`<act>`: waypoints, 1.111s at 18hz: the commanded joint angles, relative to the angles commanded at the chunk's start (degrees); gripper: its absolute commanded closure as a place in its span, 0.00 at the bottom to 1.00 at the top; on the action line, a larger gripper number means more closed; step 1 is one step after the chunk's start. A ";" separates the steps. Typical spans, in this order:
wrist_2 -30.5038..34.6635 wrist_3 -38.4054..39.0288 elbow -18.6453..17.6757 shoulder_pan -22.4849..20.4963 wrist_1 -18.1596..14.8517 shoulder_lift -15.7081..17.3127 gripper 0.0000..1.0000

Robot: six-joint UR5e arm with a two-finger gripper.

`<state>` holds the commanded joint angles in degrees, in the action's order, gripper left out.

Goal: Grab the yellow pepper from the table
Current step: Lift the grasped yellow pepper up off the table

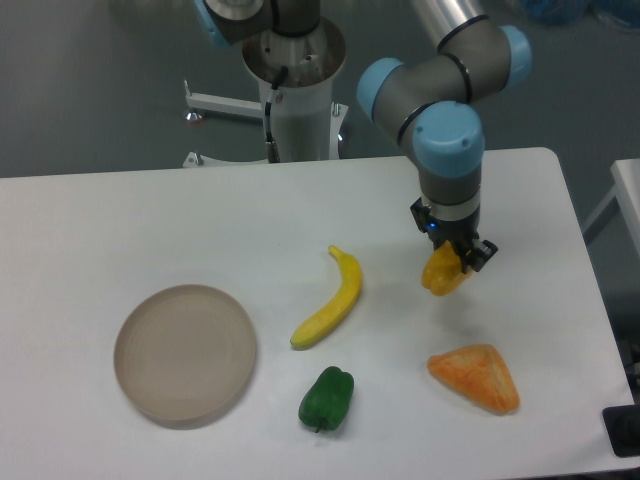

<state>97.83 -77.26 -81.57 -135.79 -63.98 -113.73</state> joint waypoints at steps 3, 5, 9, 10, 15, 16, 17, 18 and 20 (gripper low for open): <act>-1.68 0.26 1.06 0.00 0.17 -0.09 0.45; -1.68 0.18 1.24 -0.35 0.18 -0.09 0.45; -3.16 0.09 1.23 -1.31 0.44 0.09 0.45; -3.35 0.09 1.24 -1.41 0.44 0.00 0.45; -3.35 0.00 1.24 -1.41 0.44 0.00 0.45; -3.43 0.00 1.24 -1.41 0.44 0.00 0.45; -3.35 0.09 1.24 -1.41 0.44 0.09 0.45; -3.35 0.00 1.24 -1.41 0.44 0.09 0.45; -3.35 0.00 1.24 -1.41 0.44 0.09 0.44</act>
<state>94.48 -77.26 -80.33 -137.20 -63.54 -113.64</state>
